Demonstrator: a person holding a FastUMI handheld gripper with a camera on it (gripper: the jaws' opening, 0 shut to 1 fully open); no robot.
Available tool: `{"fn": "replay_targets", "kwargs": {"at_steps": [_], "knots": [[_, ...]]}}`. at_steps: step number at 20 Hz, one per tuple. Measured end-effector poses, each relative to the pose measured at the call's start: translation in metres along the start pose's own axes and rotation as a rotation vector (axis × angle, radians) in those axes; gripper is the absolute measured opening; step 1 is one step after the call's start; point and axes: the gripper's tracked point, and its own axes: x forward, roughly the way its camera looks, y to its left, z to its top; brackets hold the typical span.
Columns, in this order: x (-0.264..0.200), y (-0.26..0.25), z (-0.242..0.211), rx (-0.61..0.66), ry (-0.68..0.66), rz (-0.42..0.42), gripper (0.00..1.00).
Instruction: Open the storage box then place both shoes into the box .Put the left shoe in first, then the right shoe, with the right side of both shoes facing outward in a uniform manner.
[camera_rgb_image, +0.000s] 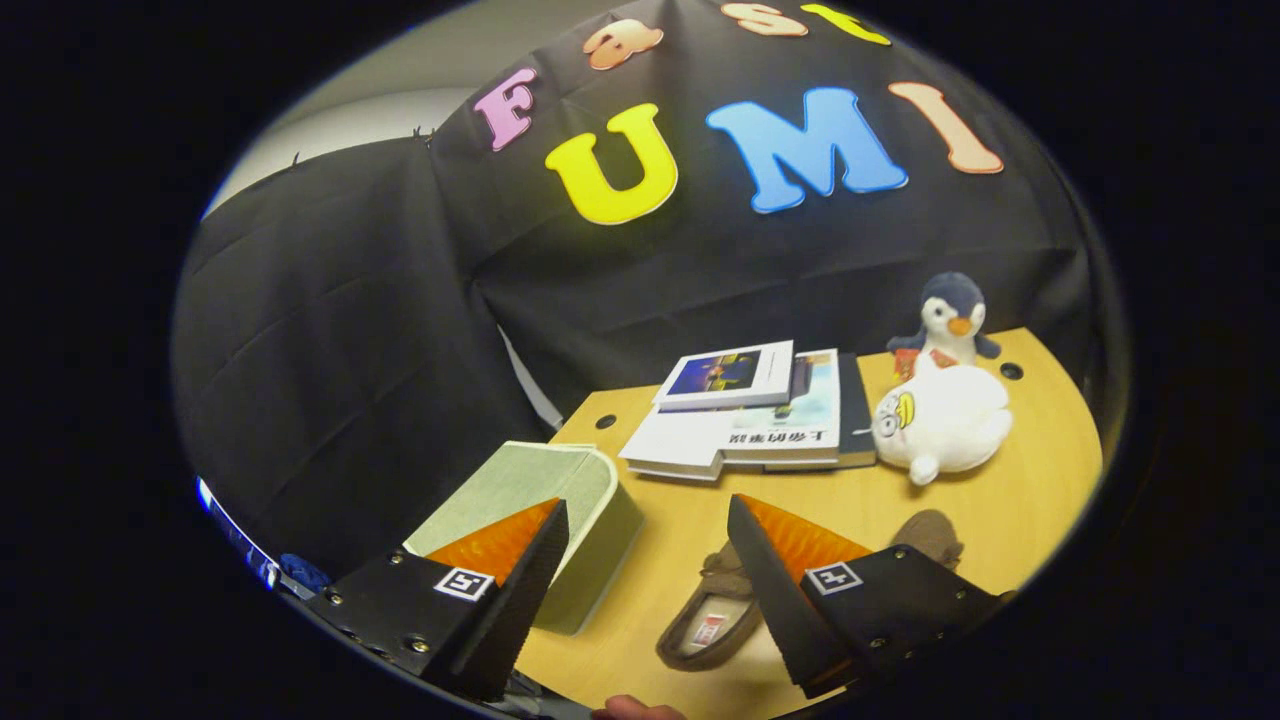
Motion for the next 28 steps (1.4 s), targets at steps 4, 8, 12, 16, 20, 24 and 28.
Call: {"fn": "replay_targets", "kwargs": {"at_steps": [4, 8, 12, 16, 20, 24, 28], "knots": [[0.035, 0.018, -0.033, 0.123, 0.097, 0.110, 0.97], [0.076, 0.034, -0.068, 0.285, 0.214, 0.222, 0.97], [0.101, 0.047, -0.086, 0.401, 0.292, 0.298, 0.97], [0.116, 0.062, -0.093, 0.521, 0.339, 0.379, 0.97], [0.131, 0.069, -0.097, 0.585, 0.367, 0.393, 0.96], [0.138, 0.068, -0.090, 0.590, 0.365, 0.368, 0.80], [0.126, 0.060, -0.065, 0.632, 0.337, 0.364, 0.51]]}}
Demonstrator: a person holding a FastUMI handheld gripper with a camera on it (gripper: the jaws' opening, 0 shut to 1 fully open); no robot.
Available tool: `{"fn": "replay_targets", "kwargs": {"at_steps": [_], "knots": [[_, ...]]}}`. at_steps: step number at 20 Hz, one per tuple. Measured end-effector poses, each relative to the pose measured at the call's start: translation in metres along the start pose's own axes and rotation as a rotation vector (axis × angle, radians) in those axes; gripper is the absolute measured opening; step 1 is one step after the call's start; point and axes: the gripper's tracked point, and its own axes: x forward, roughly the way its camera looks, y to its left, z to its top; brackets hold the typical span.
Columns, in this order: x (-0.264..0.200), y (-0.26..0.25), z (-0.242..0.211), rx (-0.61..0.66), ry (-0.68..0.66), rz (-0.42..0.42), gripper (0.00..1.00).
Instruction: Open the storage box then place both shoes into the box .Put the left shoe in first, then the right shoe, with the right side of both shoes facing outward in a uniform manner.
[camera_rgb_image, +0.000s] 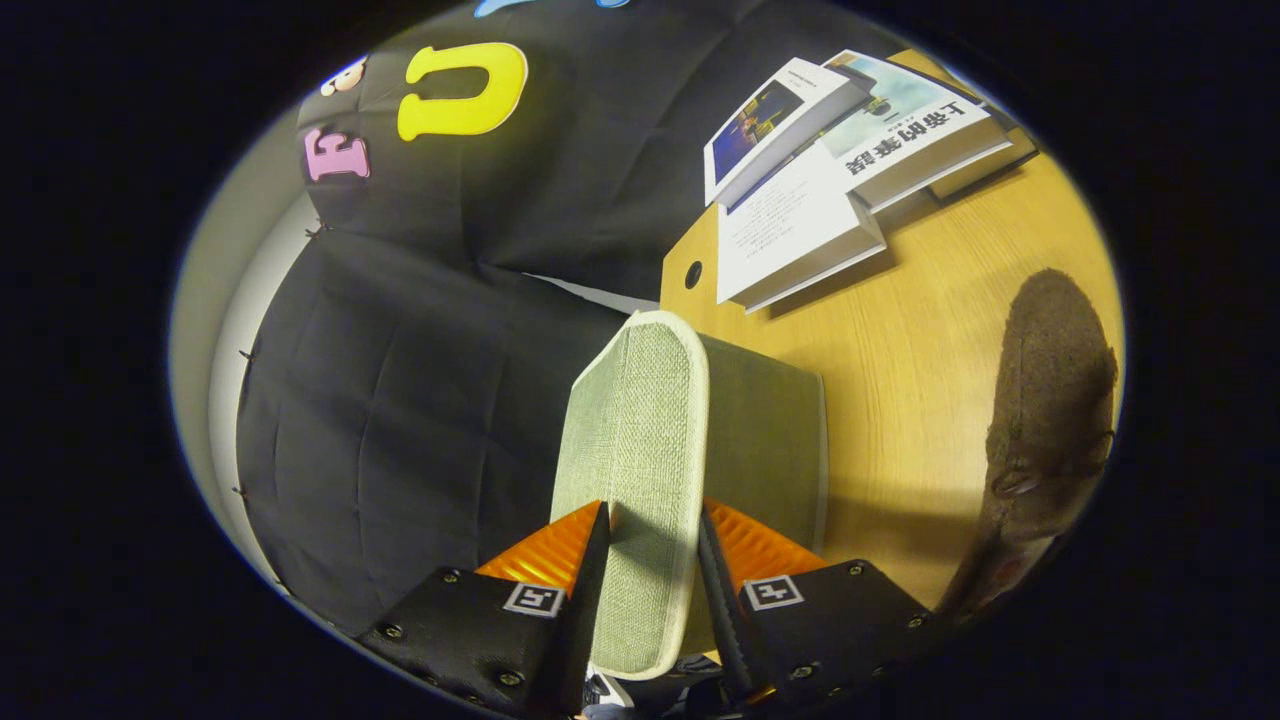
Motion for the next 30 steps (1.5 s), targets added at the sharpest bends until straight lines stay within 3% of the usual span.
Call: {"fn": "replay_targets", "kwargs": {"at_steps": [1, 2, 4, 5, 8, 17, 21, 26, 30], "knots": [[0.017, -0.001, 0.002, 0.027, -0.007, 0.009, 0.26], [0.014, 0.002, 0.006, 0.046, -0.004, 0.027, 0.20], [0.013, 0.010, 0.004, 0.047, 0.009, 0.040, 0.18], [0.006, 0.010, 0.009, 0.054, 0.019, 0.028, 0.04], [0.012, 0.023, 0.008, 0.047, 0.043, 0.015, 0.02], [0.018, 0.136, 0.017, -0.168, 0.040, 0.007, 0.03], [0.061, 0.179, 0.010, -0.243, 0.072, -0.010, 0.04], [0.125, 0.238, -0.028, -0.328, 0.153, 0.042, 0.04], [0.172, 0.258, -0.064, -0.383, 0.215, 0.035, 0.05]]}}
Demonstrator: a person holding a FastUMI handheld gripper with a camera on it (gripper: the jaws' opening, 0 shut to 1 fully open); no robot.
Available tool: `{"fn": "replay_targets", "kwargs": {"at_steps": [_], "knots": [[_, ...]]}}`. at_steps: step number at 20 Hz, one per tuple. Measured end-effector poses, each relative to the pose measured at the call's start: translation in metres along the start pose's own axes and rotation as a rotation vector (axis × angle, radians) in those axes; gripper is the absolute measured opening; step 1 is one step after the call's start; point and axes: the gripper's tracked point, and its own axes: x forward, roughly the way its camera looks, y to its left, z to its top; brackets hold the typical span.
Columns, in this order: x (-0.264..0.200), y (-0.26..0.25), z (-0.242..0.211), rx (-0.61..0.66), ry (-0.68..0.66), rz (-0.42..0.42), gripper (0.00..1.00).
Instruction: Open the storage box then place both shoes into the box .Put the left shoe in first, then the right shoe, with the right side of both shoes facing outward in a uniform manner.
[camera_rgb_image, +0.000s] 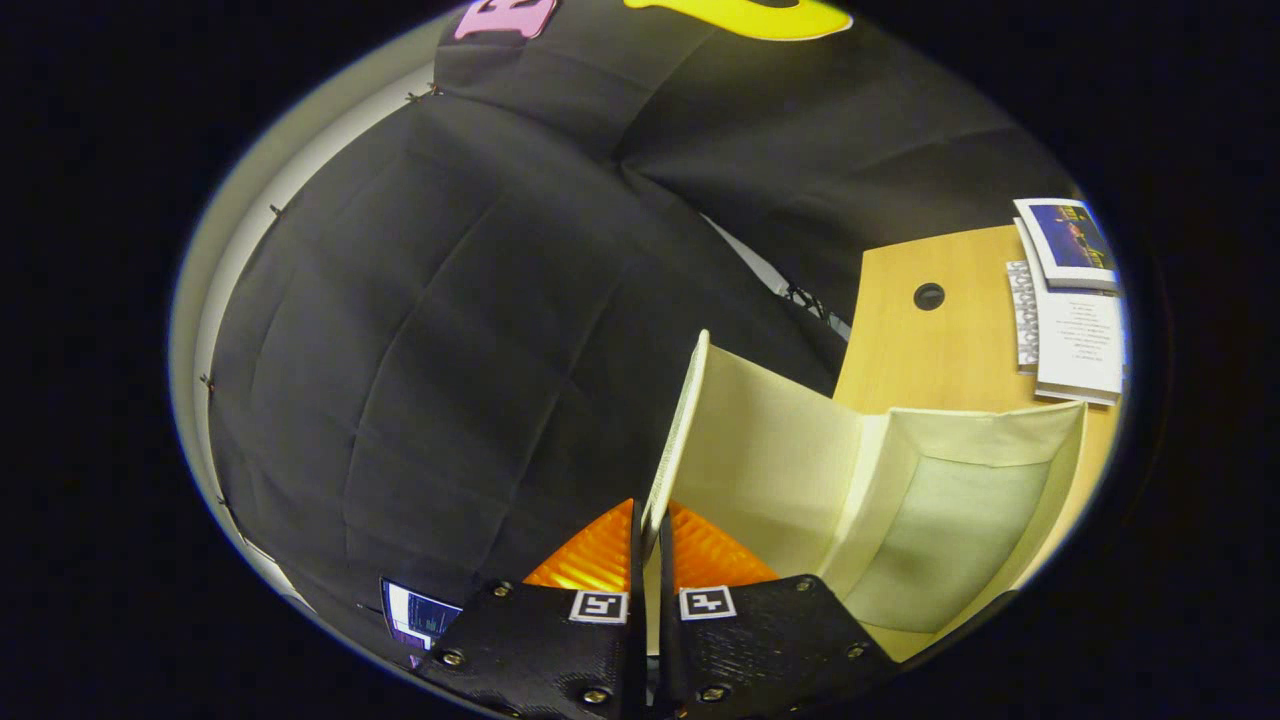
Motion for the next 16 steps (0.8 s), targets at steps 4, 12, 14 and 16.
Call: {"fn": "replay_targets", "kwargs": {"at_steps": [4, 12, 14, 16], "knots": [[0.033, 0.007, -0.014, -0.008, 0.025, -0.012, 0.05], [-0.011, 0.005, -0.009, -0.273, 0.007, -0.056, 0.97], [-0.027, 0.005, -0.011, -0.310, -0.011, -0.075, 0.97], [-0.053, 0.006, -0.011, -0.319, -0.041, -0.085, 0.97]]}}
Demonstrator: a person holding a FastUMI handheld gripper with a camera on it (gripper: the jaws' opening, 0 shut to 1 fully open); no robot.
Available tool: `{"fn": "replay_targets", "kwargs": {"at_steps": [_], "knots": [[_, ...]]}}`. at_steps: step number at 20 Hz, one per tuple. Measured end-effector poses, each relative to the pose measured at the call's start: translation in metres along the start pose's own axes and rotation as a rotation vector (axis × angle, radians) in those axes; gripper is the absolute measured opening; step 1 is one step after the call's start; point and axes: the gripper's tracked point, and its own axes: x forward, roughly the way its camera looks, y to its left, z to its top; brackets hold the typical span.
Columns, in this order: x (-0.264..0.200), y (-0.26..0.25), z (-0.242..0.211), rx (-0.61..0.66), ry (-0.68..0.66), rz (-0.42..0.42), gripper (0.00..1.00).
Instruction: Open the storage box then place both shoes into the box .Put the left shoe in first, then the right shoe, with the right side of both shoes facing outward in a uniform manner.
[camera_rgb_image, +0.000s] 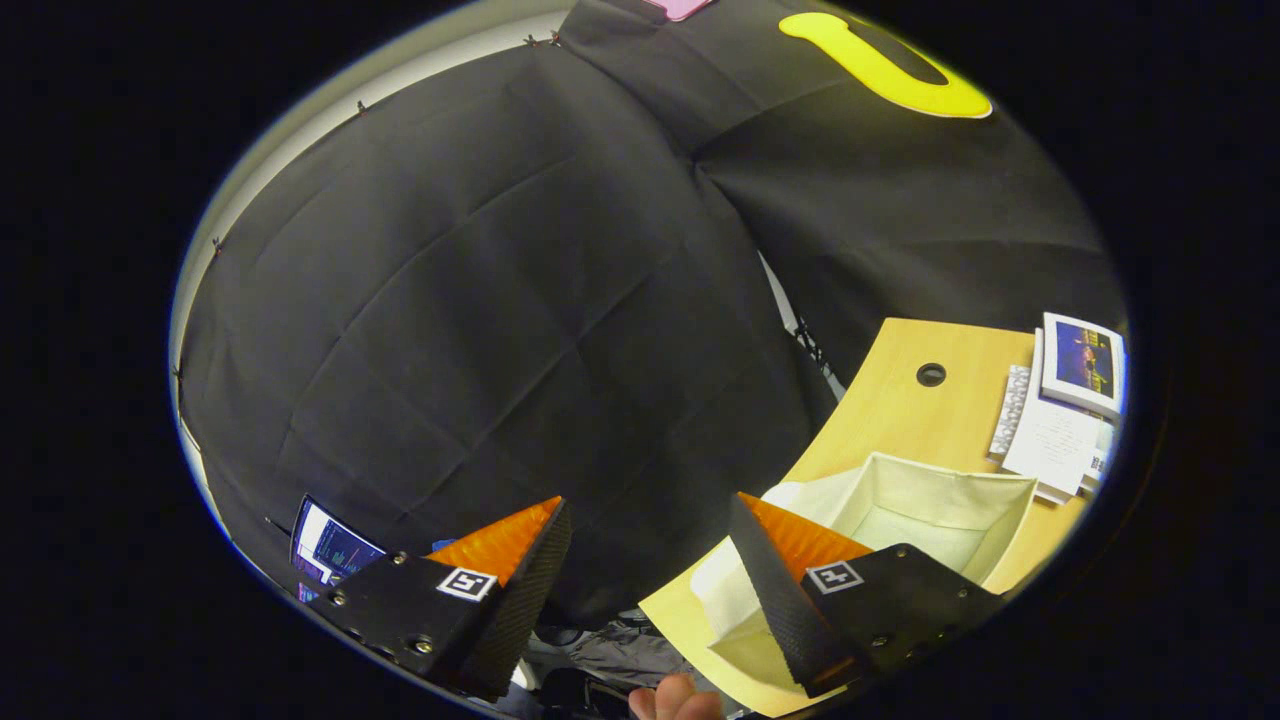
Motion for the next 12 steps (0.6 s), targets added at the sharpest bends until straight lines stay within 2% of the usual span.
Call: {"fn": "replay_targets", "kwargs": {"at_steps": [8, 12], "knots": [[-0.093, -0.047, 0.008, 0.038, -0.144, -0.098, 0.97], [-0.136, -0.083, 0.010, 0.039, -0.222, -0.199, 0.97]]}}
